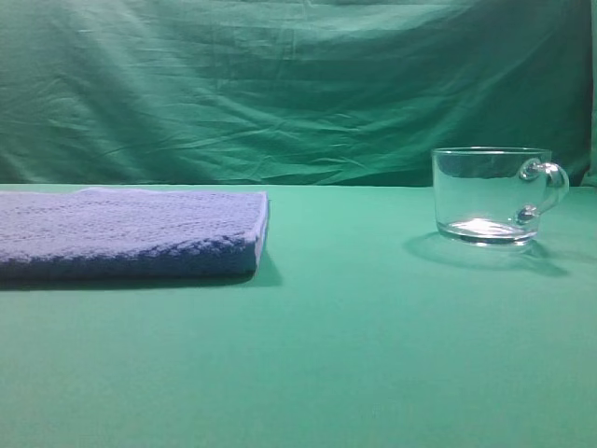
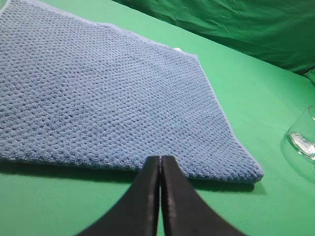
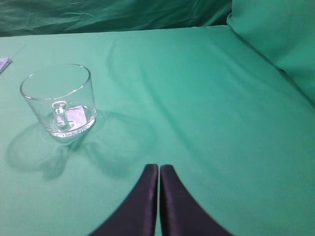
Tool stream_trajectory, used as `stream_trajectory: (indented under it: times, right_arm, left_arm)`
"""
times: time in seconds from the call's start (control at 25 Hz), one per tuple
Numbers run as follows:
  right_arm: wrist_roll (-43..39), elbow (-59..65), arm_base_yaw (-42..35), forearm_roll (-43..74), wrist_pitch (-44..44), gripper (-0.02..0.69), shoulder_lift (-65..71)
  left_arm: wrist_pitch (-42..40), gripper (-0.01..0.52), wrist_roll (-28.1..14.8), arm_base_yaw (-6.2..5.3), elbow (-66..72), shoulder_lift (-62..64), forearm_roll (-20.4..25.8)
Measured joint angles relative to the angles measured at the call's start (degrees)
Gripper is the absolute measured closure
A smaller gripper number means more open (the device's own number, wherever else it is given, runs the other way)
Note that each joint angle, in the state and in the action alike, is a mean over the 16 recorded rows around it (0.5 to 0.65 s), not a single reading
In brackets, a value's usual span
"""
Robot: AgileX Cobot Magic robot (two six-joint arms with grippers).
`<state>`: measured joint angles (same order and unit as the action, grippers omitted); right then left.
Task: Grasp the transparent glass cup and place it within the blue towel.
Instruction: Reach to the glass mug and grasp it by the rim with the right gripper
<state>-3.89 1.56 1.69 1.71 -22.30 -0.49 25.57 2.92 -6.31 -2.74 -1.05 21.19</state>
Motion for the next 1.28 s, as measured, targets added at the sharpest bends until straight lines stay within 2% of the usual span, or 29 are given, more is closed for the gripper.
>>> stream_trajectory:
  times: [0.52, 1.04, 1.28]
  right_arm:
    - [0.0, 0.0, 0.0, -0.1, 0.8, 0.665, 0.0]
    - [-0.6, -4.0, 0.5, -3.1, 14.8, 0.665, 1.6]
    - [-0.2, -10.6, 1.0, -4.0, 11.7, 0.665, 8.9]
  left_arm:
    - [0.0, 0.514, 0.0, 0.0, 0.0, 0.0, 0.0]
    - [0.0, 0.514, 0.0, 0.0, 0.0, 0.0, 0.0]
    - [0.0, 0.514, 0.0, 0.0, 0.0, 0.0, 0.0]
